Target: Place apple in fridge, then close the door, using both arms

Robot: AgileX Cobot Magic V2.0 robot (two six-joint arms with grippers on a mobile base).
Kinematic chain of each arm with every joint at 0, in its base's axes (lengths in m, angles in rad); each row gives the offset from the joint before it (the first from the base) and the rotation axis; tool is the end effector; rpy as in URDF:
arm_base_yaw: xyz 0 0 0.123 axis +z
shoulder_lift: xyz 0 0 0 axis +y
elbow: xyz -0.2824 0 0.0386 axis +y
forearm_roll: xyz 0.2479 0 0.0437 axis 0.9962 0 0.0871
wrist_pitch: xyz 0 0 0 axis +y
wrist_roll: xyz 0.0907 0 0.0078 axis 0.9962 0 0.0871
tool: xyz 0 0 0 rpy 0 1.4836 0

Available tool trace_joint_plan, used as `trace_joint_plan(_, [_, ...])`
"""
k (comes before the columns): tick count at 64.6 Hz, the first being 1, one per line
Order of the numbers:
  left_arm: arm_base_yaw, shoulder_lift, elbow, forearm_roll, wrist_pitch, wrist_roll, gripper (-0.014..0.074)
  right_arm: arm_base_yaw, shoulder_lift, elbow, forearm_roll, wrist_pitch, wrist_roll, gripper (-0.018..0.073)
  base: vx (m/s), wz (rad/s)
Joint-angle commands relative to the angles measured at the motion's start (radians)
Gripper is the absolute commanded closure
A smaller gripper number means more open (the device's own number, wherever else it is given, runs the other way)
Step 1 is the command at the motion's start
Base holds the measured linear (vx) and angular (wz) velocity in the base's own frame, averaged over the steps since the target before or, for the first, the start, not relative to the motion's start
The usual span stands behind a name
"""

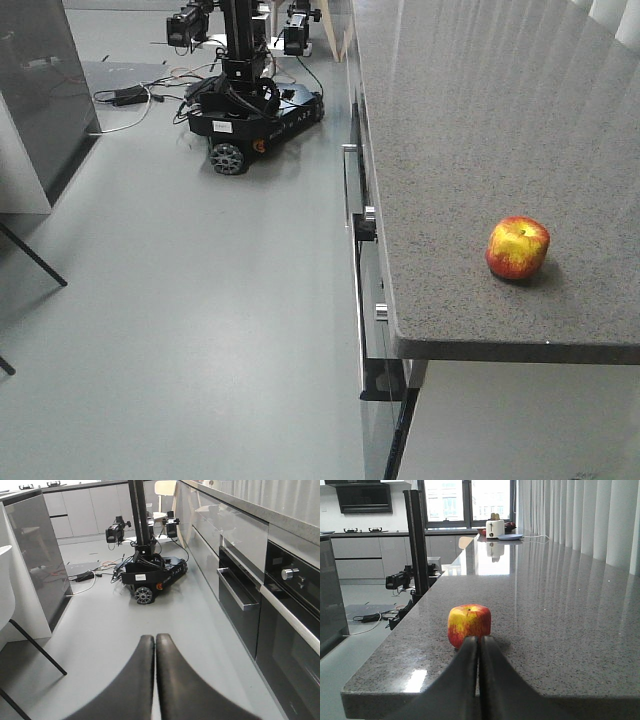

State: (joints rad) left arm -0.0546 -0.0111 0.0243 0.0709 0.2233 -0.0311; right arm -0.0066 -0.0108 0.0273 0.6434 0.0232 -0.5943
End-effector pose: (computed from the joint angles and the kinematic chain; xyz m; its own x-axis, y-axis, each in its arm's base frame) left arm 0.0556 -0.0016 0.1853 -0.1464 0.0461 -0.9882 0.0447 0.9982 0.0399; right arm 0.0567 0.0010 0.2028 0.0517 0.0486 -0.9975 -0.0098 0.9988 0.0482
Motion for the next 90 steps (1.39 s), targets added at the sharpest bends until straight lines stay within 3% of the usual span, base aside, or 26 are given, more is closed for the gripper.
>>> trace_joint_plan(1, [-0.003, -0.015, 0.029, 0.000, -0.079, -0.001, 0.0602, -0.005, -0.005, 0.001, -0.002, -0.053, 0.000, 0.0564, 0.00, 0.00])
trace_joint_plan(63, [-0.003, -0.015, 0.029, 0.000, -0.079, -0.001, 0.0602, -0.005, -0.005, 0.001, 0.001, -0.056, 0.002, 0.0564, 0.00, 0.00])
trace_joint_plan(73, [-0.003, -0.015, 0.029, 0.000, -0.079, -0.001, 0.0602, -0.005, -0.005, -0.001, 0.110, -0.057, 0.006, 0.0564, 0.00, 0.00])
trace_joint_plan(82, [-0.003, -0.015, 0.029, 0.000, -0.079, -0.001, 0.0602, -0.005, -0.005, -0.001, 0.354, -0.101, 0.044, 0.0564, 0.00, 0.00])
trace_joint_plan(90, [-0.003, -0.015, 0.029, 0.000, -0.079, -0.001, 0.0602, -0.005, -0.005, -0.038, 0.379, -0.059, -0.027, 0.0564, 0.00, 0.00])
